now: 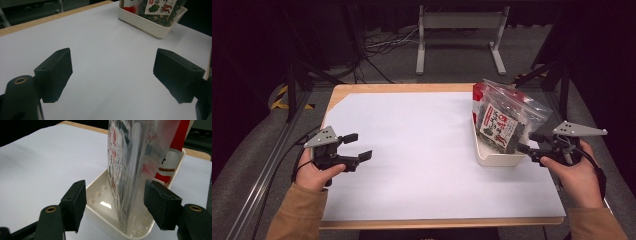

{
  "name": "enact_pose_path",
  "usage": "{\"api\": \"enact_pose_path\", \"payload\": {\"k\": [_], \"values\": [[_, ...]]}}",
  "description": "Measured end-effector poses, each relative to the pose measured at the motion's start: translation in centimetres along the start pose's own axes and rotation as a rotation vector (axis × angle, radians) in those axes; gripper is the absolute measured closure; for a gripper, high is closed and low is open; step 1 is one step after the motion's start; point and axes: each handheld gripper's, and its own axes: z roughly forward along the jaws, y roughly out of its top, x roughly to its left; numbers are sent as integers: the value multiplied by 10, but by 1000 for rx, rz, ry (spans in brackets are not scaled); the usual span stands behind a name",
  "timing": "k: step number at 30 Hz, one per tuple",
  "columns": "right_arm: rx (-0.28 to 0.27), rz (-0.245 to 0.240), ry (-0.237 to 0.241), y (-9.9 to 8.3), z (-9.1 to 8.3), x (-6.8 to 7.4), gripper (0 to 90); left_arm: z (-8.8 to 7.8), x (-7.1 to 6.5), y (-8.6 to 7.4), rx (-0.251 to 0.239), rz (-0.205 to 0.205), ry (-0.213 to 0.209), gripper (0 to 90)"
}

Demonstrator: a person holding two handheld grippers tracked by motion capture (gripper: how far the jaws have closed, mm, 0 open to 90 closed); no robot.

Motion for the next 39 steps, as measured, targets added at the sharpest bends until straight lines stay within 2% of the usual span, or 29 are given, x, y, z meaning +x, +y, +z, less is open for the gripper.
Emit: {"api": "enact_pose_path", "payload": {"k": [6,9,11,16,22,23,24,25,27,33,39], "values": [[-15,-33,8,-9,-6,13,340,-13,-6,-15,3,-8,11,161],[-20,-34,8,-13,-6,18,340,-16,-7,-20,0,-5,15,161],[-17,-19,4,-16,-6,20,340,-17,-9,-23,-1,-11,16,161],[-47,-24,13,-25,-6,27,347,-18,-11,-27,-7,2,15,161],[-90,-85,75,-32,0,39,335,-19,-12,-32,-24,14,4,159],[-100,-91,95,-33,3,41,332,-19,-12,-32,-27,19,4,159],[-100,-91,95,-33,3,41,332,-19,-12,-32,-27,19,4,158],[-113,-100,121,-36,8,44,324,-19,-13,-33,-32,16,0,158],[-120,-109,141,-38,14,48,316,-19,-13,-34,-35,17,-4,157],[-133,-134,183,-43,29,57,302,-19,-12,-37,-38,16,-8,156],[-136,-144,203,-48,41,61,296,-18,-10,-42,-35,11,-8,156]]}}
